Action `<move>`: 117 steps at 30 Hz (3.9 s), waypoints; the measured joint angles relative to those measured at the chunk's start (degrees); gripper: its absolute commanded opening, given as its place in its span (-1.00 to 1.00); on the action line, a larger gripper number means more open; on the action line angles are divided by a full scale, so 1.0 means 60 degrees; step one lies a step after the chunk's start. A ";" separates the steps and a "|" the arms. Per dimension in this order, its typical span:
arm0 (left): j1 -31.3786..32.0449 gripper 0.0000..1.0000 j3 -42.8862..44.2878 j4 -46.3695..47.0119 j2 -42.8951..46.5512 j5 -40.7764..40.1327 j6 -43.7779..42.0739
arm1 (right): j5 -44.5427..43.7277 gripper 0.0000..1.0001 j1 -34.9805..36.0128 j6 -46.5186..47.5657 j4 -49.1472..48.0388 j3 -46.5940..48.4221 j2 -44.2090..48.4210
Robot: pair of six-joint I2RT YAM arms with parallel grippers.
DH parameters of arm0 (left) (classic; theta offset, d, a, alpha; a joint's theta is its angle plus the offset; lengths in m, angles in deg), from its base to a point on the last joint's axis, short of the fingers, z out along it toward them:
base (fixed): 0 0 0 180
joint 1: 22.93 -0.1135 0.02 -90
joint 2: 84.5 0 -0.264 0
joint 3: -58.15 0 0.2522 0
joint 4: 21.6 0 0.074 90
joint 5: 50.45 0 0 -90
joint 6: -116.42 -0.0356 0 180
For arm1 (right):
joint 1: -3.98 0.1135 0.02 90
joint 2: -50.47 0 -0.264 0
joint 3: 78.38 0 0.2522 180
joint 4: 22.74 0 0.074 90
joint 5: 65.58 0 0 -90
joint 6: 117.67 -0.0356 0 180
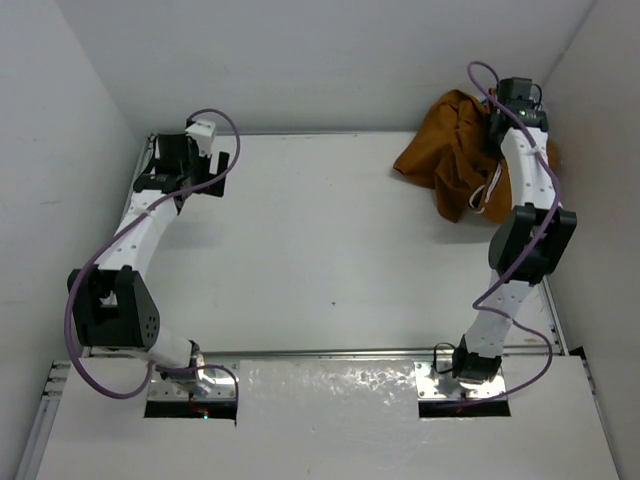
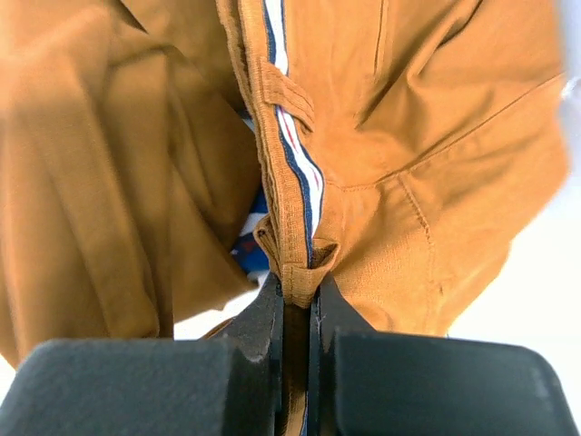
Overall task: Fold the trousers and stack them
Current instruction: Grab the trousers from the pile, then move the trousers to the center of the board, then flatten the trousers out
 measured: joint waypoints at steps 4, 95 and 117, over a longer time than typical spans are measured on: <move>0.0000 0.89 0.0117 -0.0058 0.0033 0.0047 0.0098 | 0.0845 -1.00 0.0073 -0.0197 -0.0113 0.0058 0.0965; -0.4881 -0.51 0.4725 -0.3468 -0.2401 0.1264 -0.2448 | -0.3348 -1.00 0.4492 0.3453 -0.4666 -0.5865 0.9311; -0.3716 0.87 0.3672 -0.2226 -0.5333 0.2452 -0.0051 | -0.2146 -1.00 0.4360 0.2415 -0.4444 -0.7763 0.9038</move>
